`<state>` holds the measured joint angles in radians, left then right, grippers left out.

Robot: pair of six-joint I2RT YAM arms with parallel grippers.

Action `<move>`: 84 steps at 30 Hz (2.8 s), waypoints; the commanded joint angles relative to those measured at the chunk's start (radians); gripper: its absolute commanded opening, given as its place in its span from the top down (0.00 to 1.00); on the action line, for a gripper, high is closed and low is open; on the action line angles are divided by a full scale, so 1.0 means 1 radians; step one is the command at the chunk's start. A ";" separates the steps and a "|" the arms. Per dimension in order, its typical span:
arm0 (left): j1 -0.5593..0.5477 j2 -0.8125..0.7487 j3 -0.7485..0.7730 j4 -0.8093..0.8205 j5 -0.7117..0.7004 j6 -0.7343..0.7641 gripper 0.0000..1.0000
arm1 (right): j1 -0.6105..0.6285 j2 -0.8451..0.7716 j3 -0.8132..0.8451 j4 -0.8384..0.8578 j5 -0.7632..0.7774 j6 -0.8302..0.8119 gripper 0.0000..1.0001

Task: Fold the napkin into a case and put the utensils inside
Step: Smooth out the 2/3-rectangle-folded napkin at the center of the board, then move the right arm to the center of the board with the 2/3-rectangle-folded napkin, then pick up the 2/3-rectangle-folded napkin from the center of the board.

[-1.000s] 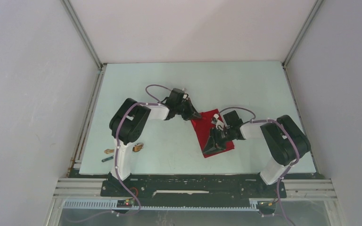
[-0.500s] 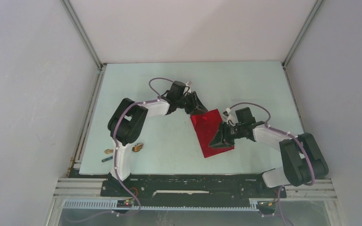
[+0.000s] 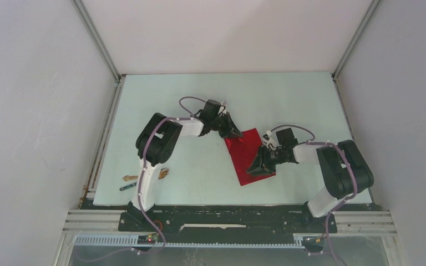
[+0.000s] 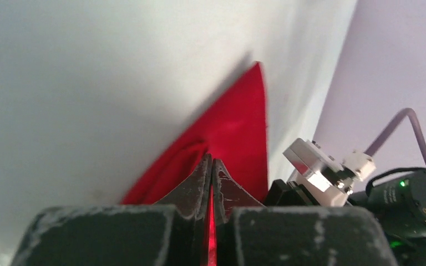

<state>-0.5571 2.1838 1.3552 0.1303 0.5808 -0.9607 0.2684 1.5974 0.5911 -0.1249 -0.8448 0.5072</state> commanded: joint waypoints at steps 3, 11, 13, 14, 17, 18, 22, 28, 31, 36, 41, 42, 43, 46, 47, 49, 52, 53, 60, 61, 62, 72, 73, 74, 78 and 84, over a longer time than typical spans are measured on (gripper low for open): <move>0.020 0.051 0.021 0.001 -0.060 -0.027 0.96 | -0.002 0.010 0.007 -0.004 0.067 -0.034 0.59; 0.016 -0.072 0.119 -0.194 -0.028 0.138 0.53 | -0.084 -0.317 0.083 -0.314 0.253 -0.109 0.35; 0.013 -0.140 0.136 -0.243 -0.002 0.161 0.46 | -0.154 -0.343 0.082 -0.352 0.286 -0.116 0.32; 0.010 -0.188 0.140 -0.267 0.009 0.175 0.43 | -0.177 -0.346 0.082 -0.365 0.305 -0.123 0.31; -0.008 -0.282 0.159 -0.371 0.018 0.222 0.39 | -0.248 -0.306 0.078 -0.367 0.300 -0.117 0.27; -0.018 -0.311 0.158 -0.409 0.020 0.236 0.38 | -0.272 -0.285 0.071 -0.347 0.271 -0.105 0.27; -0.052 -0.440 0.081 -0.486 0.005 0.287 0.37 | -0.308 -0.206 0.053 -0.281 0.183 -0.090 0.27; -0.116 -0.652 -0.135 -0.519 -0.084 0.310 0.35 | -0.357 -0.121 0.003 -0.213 0.138 -0.085 0.33; -0.161 -0.716 -0.207 -0.527 -0.128 0.305 0.36 | -0.362 -0.096 -0.013 -0.200 0.140 -0.087 0.37; -0.214 -0.776 -0.276 -0.526 -0.183 0.286 0.35 | -0.364 -0.107 -0.027 -0.204 0.148 -0.086 0.49; -0.241 -0.790 -0.287 -0.526 -0.221 0.272 0.35 | -0.357 -0.105 -0.032 -0.212 0.134 -0.079 0.55; -0.246 -0.792 -0.283 -0.527 -0.226 0.269 0.35 | -0.353 -0.097 -0.031 -0.215 0.125 -0.077 0.58; -0.251 -0.792 -0.281 -0.528 -0.229 0.265 0.35 | -0.345 -0.093 -0.031 -0.220 0.116 -0.074 0.60; -0.267 -0.798 -0.268 -0.529 -0.250 0.255 0.35 | -0.311 -0.097 -0.040 -0.240 0.110 -0.061 0.69; -0.276 -0.800 -0.263 -0.529 -0.265 0.252 0.35 | -0.299 -0.114 -0.052 -0.238 0.114 -0.046 0.72; -0.301 -0.799 -0.260 -0.530 -0.308 0.251 0.35 | -0.273 -0.164 -0.087 -0.217 0.128 0.011 0.77; -0.350 -0.783 -0.261 -0.527 -0.377 0.240 0.34 | -0.173 -0.259 -0.166 -0.128 0.132 0.165 0.79; -0.377 -0.774 -0.257 -0.528 -0.417 0.241 0.34 | -0.136 -0.298 -0.200 -0.091 0.146 0.234 0.80; -0.553 -0.606 -0.157 -0.545 -0.629 0.218 0.18 | -0.190 -0.591 -0.177 -0.291 0.391 0.169 0.44; -0.577 -0.571 -0.126 -0.561 -0.656 0.214 0.18 | -0.241 -0.605 -0.152 -0.346 0.407 0.127 0.39; -0.601 -0.531 -0.087 -0.580 -0.677 0.213 0.19 | -0.289 -0.615 -0.139 -0.370 0.413 0.099 0.36; -0.775 -0.112 0.430 -0.986 -0.818 0.172 0.23 | -0.456 -0.626 -0.067 -0.430 0.693 0.206 0.27; -0.781 -0.088 0.449 -1.001 -0.818 0.159 0.23 | -0.467 -0.623 -0.058 -0.438 0.701 0.208 0.27; -0.783 -0.068 0.466 -1.015 -0.817 0.150 0.23 | -0.478 -0.623 -0.051 -0.445 0.712 0.212 0.27; -0.786 -0.013 0.504 -1.036 -0.834 0.125 0.28 | -0.511 -0.638 -0.035 -0.452 0.729 0.205 0.27; -0.784 0.069 0.580 -1.081 -0.870 0.111 0.40 | -0.512 -0.639 -0.034 -0.446 0.737 0.173 0.29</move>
<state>-1.3476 2.2276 1.8652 -0.8993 -0.2253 -0.8154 -0.2409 0.9668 0.5266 -0.5648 -0.1493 0.6971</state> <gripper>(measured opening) 0.615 0.719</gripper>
